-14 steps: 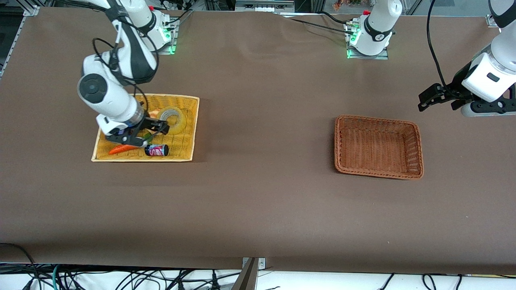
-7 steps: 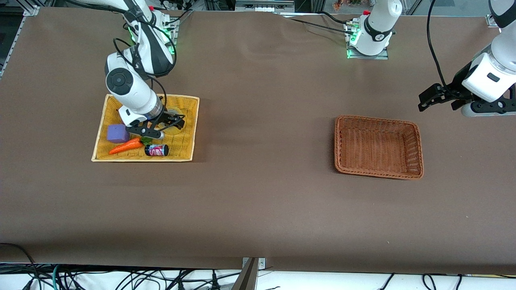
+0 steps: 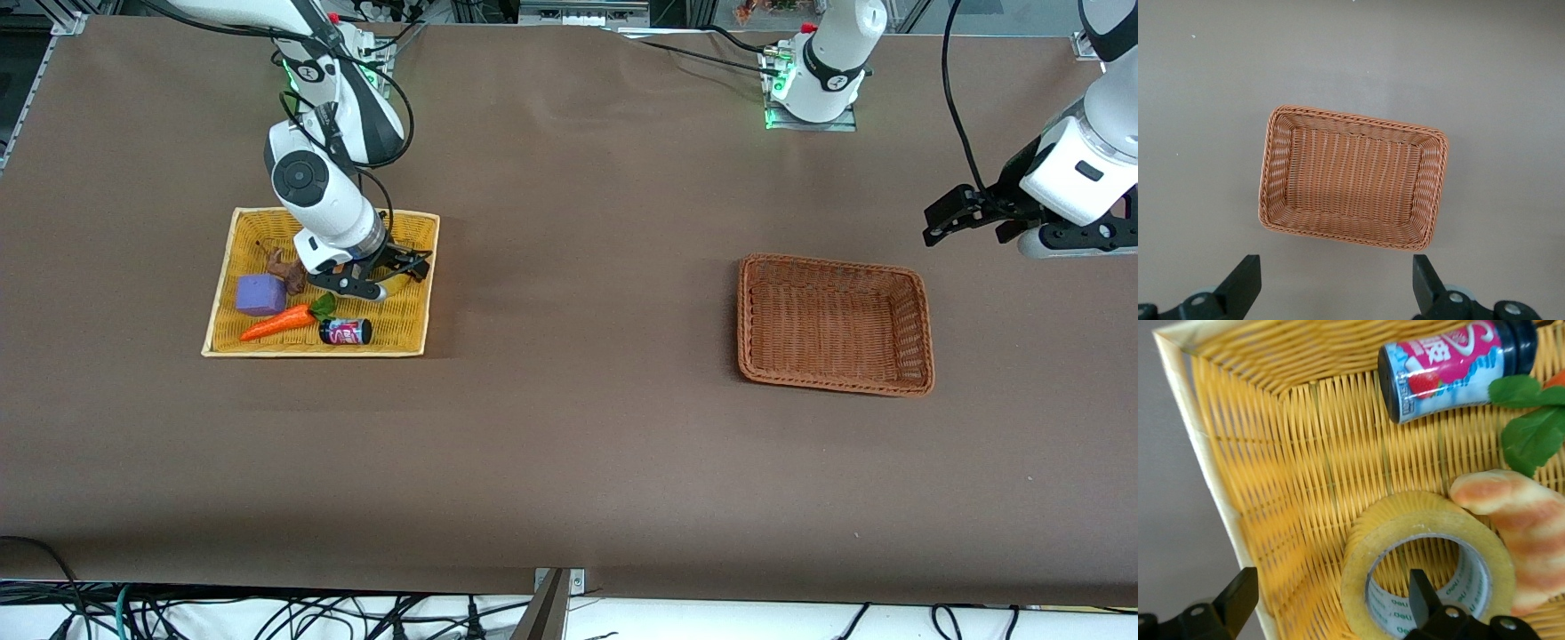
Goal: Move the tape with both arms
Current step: 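Close the right gripper on the tape roll's rim and lift it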
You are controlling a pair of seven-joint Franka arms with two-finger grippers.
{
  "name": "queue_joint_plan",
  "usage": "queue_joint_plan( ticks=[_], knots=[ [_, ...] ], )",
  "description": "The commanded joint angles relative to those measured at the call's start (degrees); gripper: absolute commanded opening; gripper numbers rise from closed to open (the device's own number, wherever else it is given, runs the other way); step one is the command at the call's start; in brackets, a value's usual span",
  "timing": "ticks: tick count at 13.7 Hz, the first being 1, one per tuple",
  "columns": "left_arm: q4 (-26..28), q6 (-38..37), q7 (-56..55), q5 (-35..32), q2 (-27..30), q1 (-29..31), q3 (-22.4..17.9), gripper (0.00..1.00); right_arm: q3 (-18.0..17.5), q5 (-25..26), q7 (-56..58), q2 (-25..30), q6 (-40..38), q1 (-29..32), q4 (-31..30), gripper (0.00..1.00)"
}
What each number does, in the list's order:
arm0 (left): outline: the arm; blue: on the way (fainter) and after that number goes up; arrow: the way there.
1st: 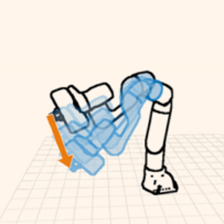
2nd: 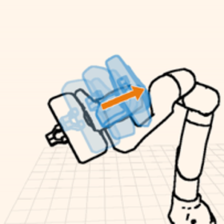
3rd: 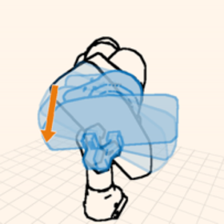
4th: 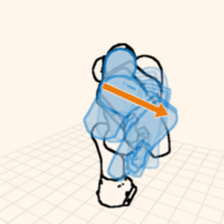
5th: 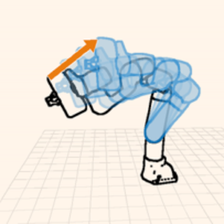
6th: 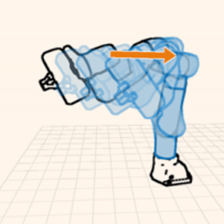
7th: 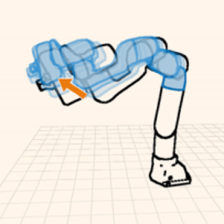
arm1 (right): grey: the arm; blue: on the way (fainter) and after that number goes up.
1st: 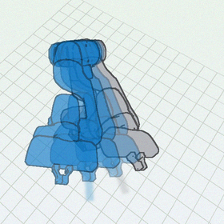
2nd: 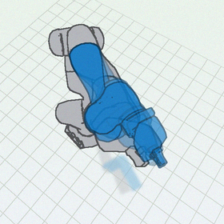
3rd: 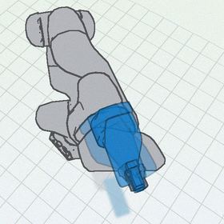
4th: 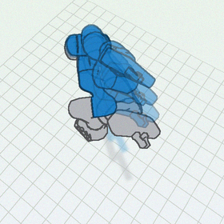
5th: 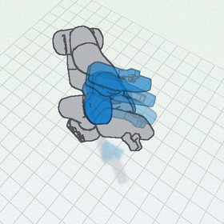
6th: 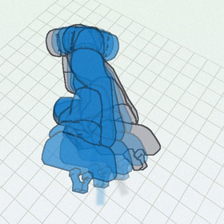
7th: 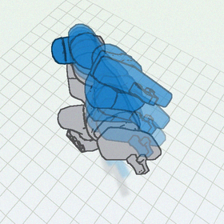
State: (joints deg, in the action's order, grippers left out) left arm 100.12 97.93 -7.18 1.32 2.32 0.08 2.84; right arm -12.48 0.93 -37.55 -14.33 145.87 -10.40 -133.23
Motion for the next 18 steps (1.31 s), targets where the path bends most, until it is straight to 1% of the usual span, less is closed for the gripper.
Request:
queue_joint_plan(
  ticks=[1,4,8,11,12,13,15,16,18],
  knots=[
    [-1.77,-1.34,1.46,0.7,-0.74,0.27,-0.11,1.0,-0.09,0.83,-1.12,-0.26,3.01,0.11,-2.03,1.0],
    [-1.77,-1.34,1.37,0.7,-0.74,0.27,-0.11,1.0,-0.09,0.91,-1.12,-0.53,3.72,0.11,-2.64,1.0],
    [-1.77,-1.34,1.37,0.7,-0.74,0.27,-0.11,1.0,-0.09,1.0,-1.03,-1.05,8.02,0.11,-5.28,1.0],
    [-1.77,-1.34,1.37,0.7,-0.74,0.27,-0.11,1.0,-0.09,1.0,-0.95,-1.32,9.61,0.11,-6.34,1.0],
    [-1.77,-1.34,1.37,0.7,-0.83,0.27,-0.11,1.0,-0.09,1.0,-0.77,-1.58,9.7,0.11,-6.42,0.91],
    [-1.77,-1.34,1.37,0.7,-0.74,0.27,-0.11,1.0,-0.09,1.0,-0.68,-1.67,9.7,0.11,-6.34,0.68],
    [-1.77,-1.34,1.37,0.7,-0.83,0.27,-0.11,1.0,0.0,1.0,-0.16,-1.58,9.44,0.11,-5.99,0.17],
    [-1.77,-1.34,1.37,0.7,-0.74,0.27,-0.11,1.0,0.0,1.0,0.8,-1.23,9.26,0.11,-5.72,0.0],
    [-1.77,-1.34,1.37,0.7,-0.74,0.27,-0.11,1.0,0.0,1.0,1.52,0.25,8.21,0.11,-5.11,0.0]
  ],
)
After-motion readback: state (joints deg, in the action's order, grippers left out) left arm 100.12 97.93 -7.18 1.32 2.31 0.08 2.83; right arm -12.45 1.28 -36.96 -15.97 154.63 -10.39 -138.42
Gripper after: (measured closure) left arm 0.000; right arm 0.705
